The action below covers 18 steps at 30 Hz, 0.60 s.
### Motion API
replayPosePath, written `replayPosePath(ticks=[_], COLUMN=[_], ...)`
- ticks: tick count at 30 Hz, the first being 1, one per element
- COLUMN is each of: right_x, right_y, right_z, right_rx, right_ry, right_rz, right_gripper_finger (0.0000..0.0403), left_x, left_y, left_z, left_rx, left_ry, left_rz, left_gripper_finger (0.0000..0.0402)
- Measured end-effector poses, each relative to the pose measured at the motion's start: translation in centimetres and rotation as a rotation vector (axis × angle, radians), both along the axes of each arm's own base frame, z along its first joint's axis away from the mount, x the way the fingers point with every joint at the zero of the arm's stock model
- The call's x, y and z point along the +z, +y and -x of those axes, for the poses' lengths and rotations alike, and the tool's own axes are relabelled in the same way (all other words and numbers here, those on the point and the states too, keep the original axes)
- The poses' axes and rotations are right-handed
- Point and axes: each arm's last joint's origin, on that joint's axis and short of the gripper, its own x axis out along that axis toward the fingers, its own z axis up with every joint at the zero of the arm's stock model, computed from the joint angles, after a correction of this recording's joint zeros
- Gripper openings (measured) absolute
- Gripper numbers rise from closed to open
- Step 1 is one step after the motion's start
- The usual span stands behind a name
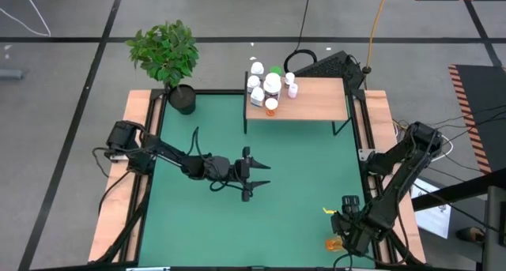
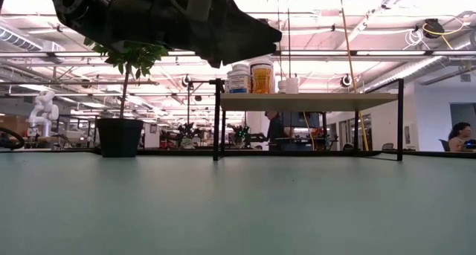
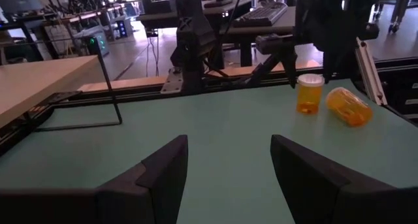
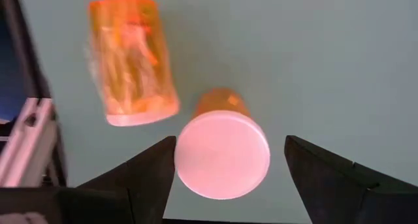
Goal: Pick and place medicine bottles onto shelf by color
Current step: Put the top orange pill bottle on the shelf
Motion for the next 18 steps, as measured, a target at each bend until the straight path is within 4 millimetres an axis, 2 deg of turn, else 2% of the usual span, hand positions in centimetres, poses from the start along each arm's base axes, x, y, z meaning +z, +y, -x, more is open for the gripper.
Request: replayPosePath(ticks=[5,11,13,18], right_x=[-0.2,-0.1,0.0,1.2], right_y=[-0.2,-0.4,-0.5,-1.2], right_z=[0.2,-0.1,-0.4,-2.1], right_rx=[-0.017,-0.035,-0.042,-0.01], right_ry=[0.033,0.036,0.033,0.007], right_rz=[0.005,-0.001,-0.005,-0.028], right_gripper_finger=[0.0271,0.0213,0.0198,0.0199], left_x=[0.0,0.0,0.0,0.0], left_y=[0.0,0.0,0.0,0.0], left_z=[0.0,0.0,0.0,0.0], left_rx=[0.002,0.004,0.004,0.006], left_ry=[0.003,0.005,0.005,0.005], left_rz=[0.017,0.029,0.033,0.048], left_gripper_finger=[0.0221,0.0221,0.0221,0.0221])
